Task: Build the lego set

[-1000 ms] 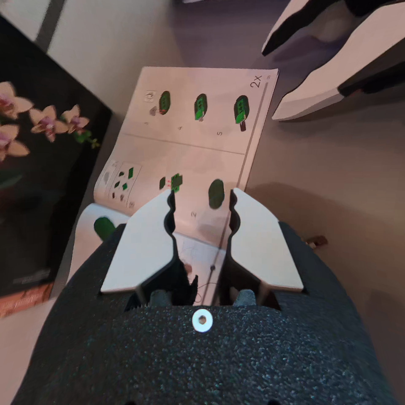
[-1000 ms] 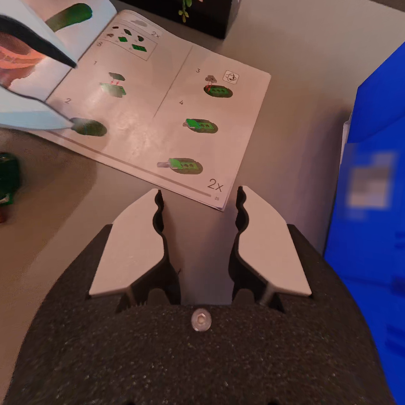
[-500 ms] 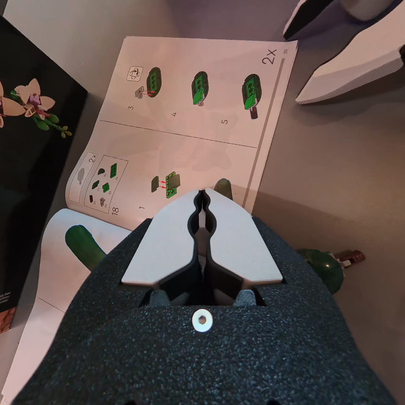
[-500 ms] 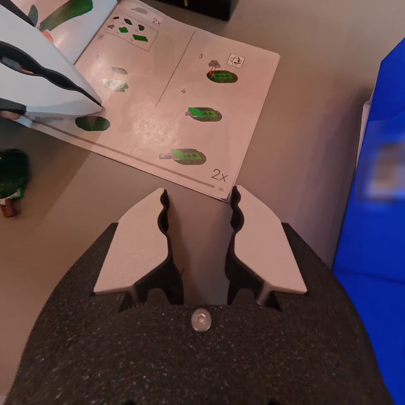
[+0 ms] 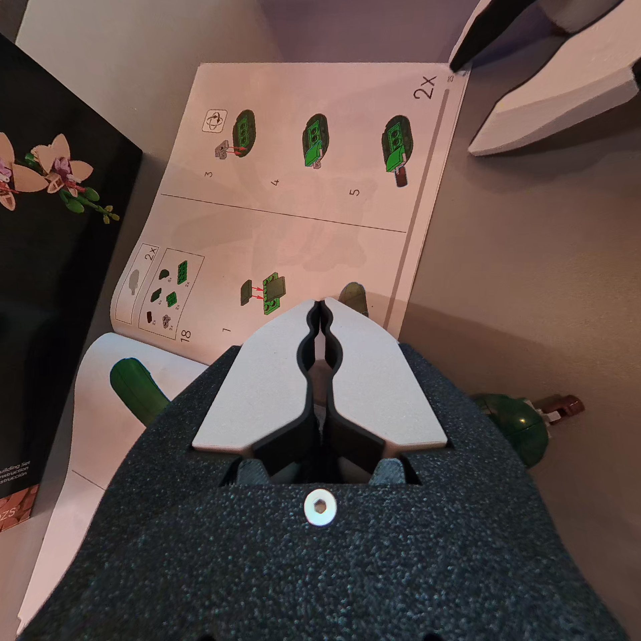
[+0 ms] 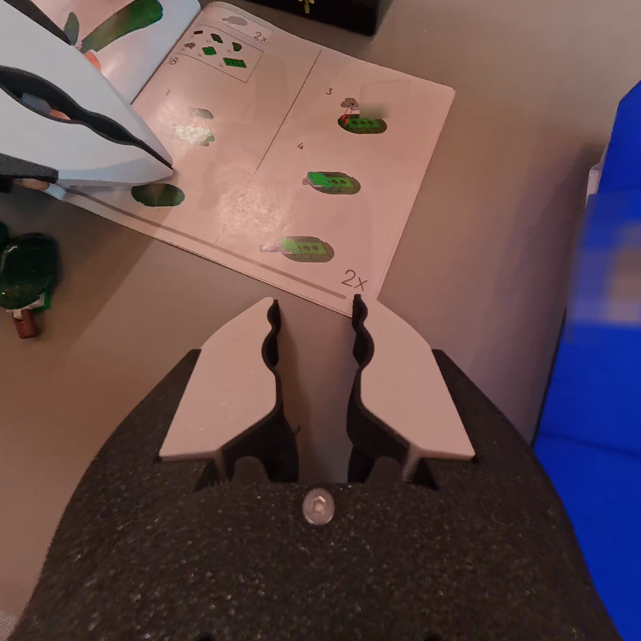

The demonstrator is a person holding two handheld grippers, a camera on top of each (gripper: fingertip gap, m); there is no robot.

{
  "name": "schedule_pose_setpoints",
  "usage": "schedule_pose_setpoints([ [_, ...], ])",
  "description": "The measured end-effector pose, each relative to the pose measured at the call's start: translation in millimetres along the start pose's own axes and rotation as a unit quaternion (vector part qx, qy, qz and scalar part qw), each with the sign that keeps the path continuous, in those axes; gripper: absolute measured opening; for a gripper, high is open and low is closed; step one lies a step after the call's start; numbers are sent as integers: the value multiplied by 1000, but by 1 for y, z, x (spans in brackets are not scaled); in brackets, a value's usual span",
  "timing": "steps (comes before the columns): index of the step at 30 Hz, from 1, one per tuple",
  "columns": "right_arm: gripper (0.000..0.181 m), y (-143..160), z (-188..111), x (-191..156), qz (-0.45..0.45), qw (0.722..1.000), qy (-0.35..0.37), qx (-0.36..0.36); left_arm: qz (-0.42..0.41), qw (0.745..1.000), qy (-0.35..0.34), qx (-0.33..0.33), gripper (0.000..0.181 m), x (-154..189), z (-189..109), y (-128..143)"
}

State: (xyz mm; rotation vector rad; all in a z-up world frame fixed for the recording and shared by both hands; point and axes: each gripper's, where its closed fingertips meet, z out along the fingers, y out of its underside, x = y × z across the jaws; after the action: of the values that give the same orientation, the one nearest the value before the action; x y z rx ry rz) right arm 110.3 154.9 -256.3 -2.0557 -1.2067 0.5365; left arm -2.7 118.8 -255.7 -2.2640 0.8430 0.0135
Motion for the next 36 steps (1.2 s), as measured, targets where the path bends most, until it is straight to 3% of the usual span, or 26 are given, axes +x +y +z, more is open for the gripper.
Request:
schedule_pose_setpoints([
  [7, 42, -9, 9, -3, -34, 999, -12, -25, 14, 1000, 0, 8, 0, 0, 0, 0],
  [11, 28, -22, 5, 12, -46, 999, 26, -1, 13, 1000, 5, 13, 0, 0, 0, 0],
  [14, 41, -17, 14, 13, -52, 998, 14, -39, 20, 1000, 1, 13, 0, 0, 0, 0],
  [16, 32, -18, 20, 7, -45, 998, -12, -43, 25, 1000, -2, 12, 0, 0, 0, 0],
  [18, 10, -19, 21, -4, -41, 997, -45, -47, 27, 1000, -1, 12, 0, 0, 0, 0],
  [26, 0, -22, 25, -18, -130, 988, -23, -76, 32, 999, 2, 18, 0, 0, 0, -1],
  [29, 0, -23, 27, -46, -111, 983, -120, -78, 37, 999, 0, 19, 0, 0, 0, -1],
  [36, 0, -28, 33, -69, -136, 978, -144, -70, 42, 999, 3, 21, 0, 1, 0, -1],
])
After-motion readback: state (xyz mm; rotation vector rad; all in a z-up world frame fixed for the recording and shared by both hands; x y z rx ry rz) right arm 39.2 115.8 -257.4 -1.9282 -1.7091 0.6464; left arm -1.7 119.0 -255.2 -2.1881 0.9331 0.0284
